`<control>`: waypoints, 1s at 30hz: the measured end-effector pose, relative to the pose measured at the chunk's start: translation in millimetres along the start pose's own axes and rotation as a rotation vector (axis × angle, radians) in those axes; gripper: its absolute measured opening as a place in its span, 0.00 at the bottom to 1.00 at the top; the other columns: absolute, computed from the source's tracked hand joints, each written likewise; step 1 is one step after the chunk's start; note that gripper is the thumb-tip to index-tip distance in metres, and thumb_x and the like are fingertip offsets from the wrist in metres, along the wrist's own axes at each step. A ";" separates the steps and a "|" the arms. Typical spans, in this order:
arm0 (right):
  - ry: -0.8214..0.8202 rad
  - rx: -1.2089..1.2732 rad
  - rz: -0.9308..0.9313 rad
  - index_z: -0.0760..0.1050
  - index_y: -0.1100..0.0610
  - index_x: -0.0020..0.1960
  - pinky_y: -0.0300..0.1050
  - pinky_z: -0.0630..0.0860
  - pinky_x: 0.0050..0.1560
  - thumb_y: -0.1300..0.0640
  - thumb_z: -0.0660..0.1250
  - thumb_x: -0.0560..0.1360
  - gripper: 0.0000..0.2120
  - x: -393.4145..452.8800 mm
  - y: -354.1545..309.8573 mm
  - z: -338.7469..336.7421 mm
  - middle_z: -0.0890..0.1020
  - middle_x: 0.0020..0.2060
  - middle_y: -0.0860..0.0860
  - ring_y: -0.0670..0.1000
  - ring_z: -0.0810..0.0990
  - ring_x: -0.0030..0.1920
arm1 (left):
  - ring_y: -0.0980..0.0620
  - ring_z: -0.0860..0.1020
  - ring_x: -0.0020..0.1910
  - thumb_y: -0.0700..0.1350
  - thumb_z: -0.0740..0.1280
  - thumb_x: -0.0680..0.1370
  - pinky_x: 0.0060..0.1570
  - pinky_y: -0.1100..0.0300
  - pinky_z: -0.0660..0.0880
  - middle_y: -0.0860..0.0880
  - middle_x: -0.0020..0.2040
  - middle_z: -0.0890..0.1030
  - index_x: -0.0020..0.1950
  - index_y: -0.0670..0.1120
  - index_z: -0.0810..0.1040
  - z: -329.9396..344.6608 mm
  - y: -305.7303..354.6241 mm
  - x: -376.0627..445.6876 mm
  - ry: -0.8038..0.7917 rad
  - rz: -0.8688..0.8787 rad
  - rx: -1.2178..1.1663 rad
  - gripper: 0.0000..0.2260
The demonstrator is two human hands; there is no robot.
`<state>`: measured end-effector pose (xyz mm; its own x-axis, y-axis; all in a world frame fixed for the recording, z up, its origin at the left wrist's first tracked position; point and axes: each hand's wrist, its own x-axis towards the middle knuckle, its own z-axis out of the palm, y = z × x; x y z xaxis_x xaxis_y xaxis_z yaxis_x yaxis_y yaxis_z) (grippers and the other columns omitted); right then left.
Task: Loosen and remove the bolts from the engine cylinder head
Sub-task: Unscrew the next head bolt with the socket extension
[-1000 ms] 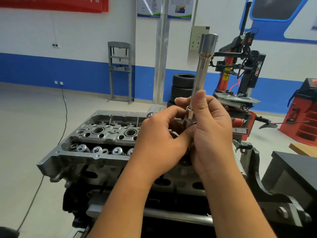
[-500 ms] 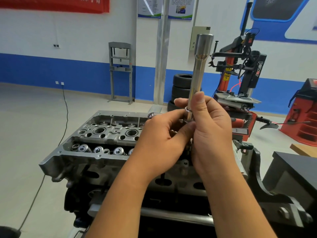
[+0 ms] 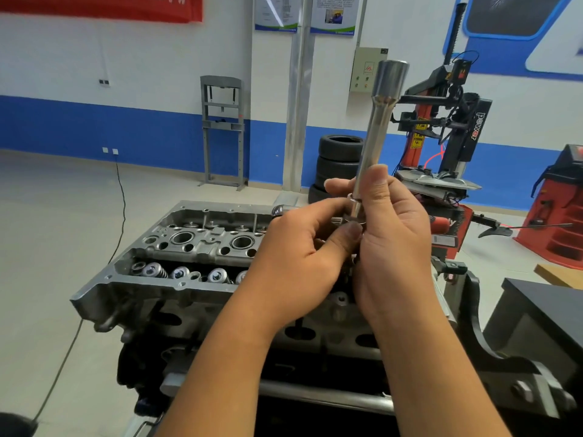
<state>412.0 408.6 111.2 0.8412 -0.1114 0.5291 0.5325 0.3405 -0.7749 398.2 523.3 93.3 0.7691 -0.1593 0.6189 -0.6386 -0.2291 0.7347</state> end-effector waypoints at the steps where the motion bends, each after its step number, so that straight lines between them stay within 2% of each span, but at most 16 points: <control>1: -0.002 0.000 0.001 0.82 0.58 0.47 0.71 0.81 0.56 0.38 0.65 0.74 0.23 -0.2 0.3 0.4 0.87 0.47 0.56 0.61 0.85 0.50 | 0.53 0.85 0.54 0.47 0.66 0.83 0.53 0.50 0.84 0.55 0.52 0.87 0.66 0.53 0.82 -0.5 0.2 0.2 0.000 -0.002 -0.011 0.12; 3: -0.016 0.017 0.012 0.84 0.53 0.42 0.71 0.82 0.55 0.39 0.64 0.76 0.20 -0.2 0.2 0.9 0.86 0.47 0.57 0.65 0.85 0.51 | 0.55 0.85 0.53 0.46 0.69 0.83 0.52 0.53 0.84 0.56 0.52 0.87 0.64 0.53 0.82 -0.1 -0.8 0.6 0.040 -0.007 -0.014 0.10; 5: -0.020 0.059 0.026 0.84 0.56 0.46 0.68 0.83 0.53 0.40 0.67 0.75 0.19 -0.5 -1.0 0.7 0.86 0.47 0.58 0.64 0.85 0.49 | 0.56 0.86 0.49 0.46 0.74 0.80 0.48 0.54 0.84 0.57 0.49 0.87 0.60 0.54 0.83 2.3 -2.0 0.1 0.103 -0.015 -0.003 0.10; 7: -0.017 0.056 0.023 0.81 0.61 0.52 0.68 0.83 0.53 0.41 0.72 0.72 0.23 -0.8 -1.9 0.6 0.87 0.49 0.57 0.63 0.85 0.51 | 0.55 0.86 0.45 0.48 0.77 0.77 0.44 0.53 0.84 0.57 0.45 0.87 0.56 0.56 0.83 4.1 -2.8 -0.5 0.151 -0.020 0.029 0.09; 10: -0.007 0.015 0.006 0.80 0.64 0.54 0.72 0.82 0.54 0.40 0.71 0.72 0.27 -0.7 -1.1 0.7 0.86 0.50 0.59 0.67 0.84 0.55 | 0.55 0.85 0.43 0.47 0.75 0.79 0.43 0.56 0.83 0.56 0.44 0.86 0.57 0.57 0.83 2.6 -2.3 -0.3 0.105 -0.015 0.050 0.09; 13: 0.004 -0.014 0.004 0.85 0.56 0.45 0.70 0.81 0.57 0.37 0.65 0.74 0.22 0.1 0.1 1.0 0.86 0.47 0.59 0.63 0.85 0.54 | 0.59 0.84 0.44 0.43 0.67 0.84 0.41 0.64 0.80 0.57 0.45 0.86 0.59 0.53 0.82 -0.6 2.1 -0.3 -0.006 0.018 -0.040 0.07; 15: -0.013 0.007 0.012 0.85 0.51 0.40 0.65 0.83 0.57 0.38 0.64 0.75 0.20 0.4 0.0 1.7 0.86 0.45 0.57 0.58 0.85 0.50 | 0.60 0.84 0.44 0.42 0.66 0.85 0.39 0.67 0.78 0.58 0.45 0.85 0.59 0.53 0.83 -1.9 4.2 -0.6 0.008 0.012 -0.059 0.08; 18: -0.032 0.079 0.023 0.83 0.56 0.46 0.65 0.84 0.52 0.40 0.69 0.73 0.19 -0.3 -0.5 1.2 0.86 0.46 0.57 0.59 0.85 0.47 | 0.56 0.86 0.47 0.45 0.72 0.81 0.43 0.60 0.83 0.55 0.47 0.87 0.57 0.53 0.83 1.3 3.0 -0.8 0.087 -0.026 -0.051 0.07; 19: -0.034 0.075 0.019 0.82 0.59 0.49 0.67 0.84 0.51 0.40 0.71 0.73 0.21 -0.6 -0.5 0.7 0.86 0.48 0.57 0.61 0.86 0.48 | 0.55 0.86 0.46 0.46 0.74 0.79 0.45 0.57 0.84 0.54 0.46 0.87 0.57 0.53 0.83 2.3 2.5 -0.9 0.117 -0.035 -0.037 0.07; 21: -0.028 0.039 0.007 0.80 0.64 0.52 0.71 0.83 0.52 0.40 0.71 0.73 0.26 -0.5 0.3 -0.1 0.86 0.50 0.59 0.65 0.85 0.52 | 0.54 0.86 0.46 0.46 0.75 0.78 0.46 0.55 0.85 0.53 0.45 0.87 0.57 0.52 0.84 1.8 2.8 -0.9 0.140 -0.034 -0.023 0.08; 23: -0.021 0.012 -0.010 0.81 0.62 0.50 0.73 0.81 0.54 0.38 0.69 0.73 0.25 -0.5 1.8 0.1 0.86 0.50 0.58 0.66 0.84 0.55 | 0.55 0.86 0.47 0.45 0.72 0.81 0.44 0.59 0.83 0.53 0.47 0.87 0.60 0.53 0.83 -0.5 4.7 -1.0 0.064 -0.027 -0.051 0.08; 25: -0.015 0.001 -0.015 0.83 0.57 0.46 0.72 0.82 0.54 0.36 0.66 0.74 0.23 0.0 2.3 0.9 0.87 0.48 0.56 0.62 0.86 0.52 | 0.56 0.85 0.46 0.43 0.68 0.84 0.40 0.64 0.80 0.54 0.49 0.87 0.62 0.52 0.82 -3.1 6.1 -1.4 -0.002 -0.032 -0.075 0.09; 28: -0.040 0.029 0.011 0.85 0.53 0.42 0.68 0.84 0.52 0.36 0.64 0.75 0.21 1.0 2.3 1.0 0.87 0.47 0.57 0.60 0.87 0.48 | 0.57 0.85 0.45 0.42 0.71 0.82 0.38 0.66 0.80 0.56 0.48 0.86 0.59 0.54 0.83 -2.9 5.3 -1.1 0.043 -0.048 -0.048 0.08; 30: -0.052 0.067 0.027 0.84 0.55 0.45 0.67 0.84 0.50 0.36 0.69 0.72 0.21 0.7 0.8 1.4 0.86 0.47 0.58 0.61 0.86 0.47 | 0.56 0.85 0.45 0.44 0.76 0.78 0.41 0.62 0.82 0.55 0.46 0.86 0.55 0.54 0.83 0.0 4.7 -1.1 0.104 -0.049 -0.033 0.08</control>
<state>412.9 410.1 111.4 0.8482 -0.0530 0.5269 0.5007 0.4045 -0.7653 394.4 522.4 96.1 0.7937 -0.0482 0.6065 -0.6023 -0.2024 0.7722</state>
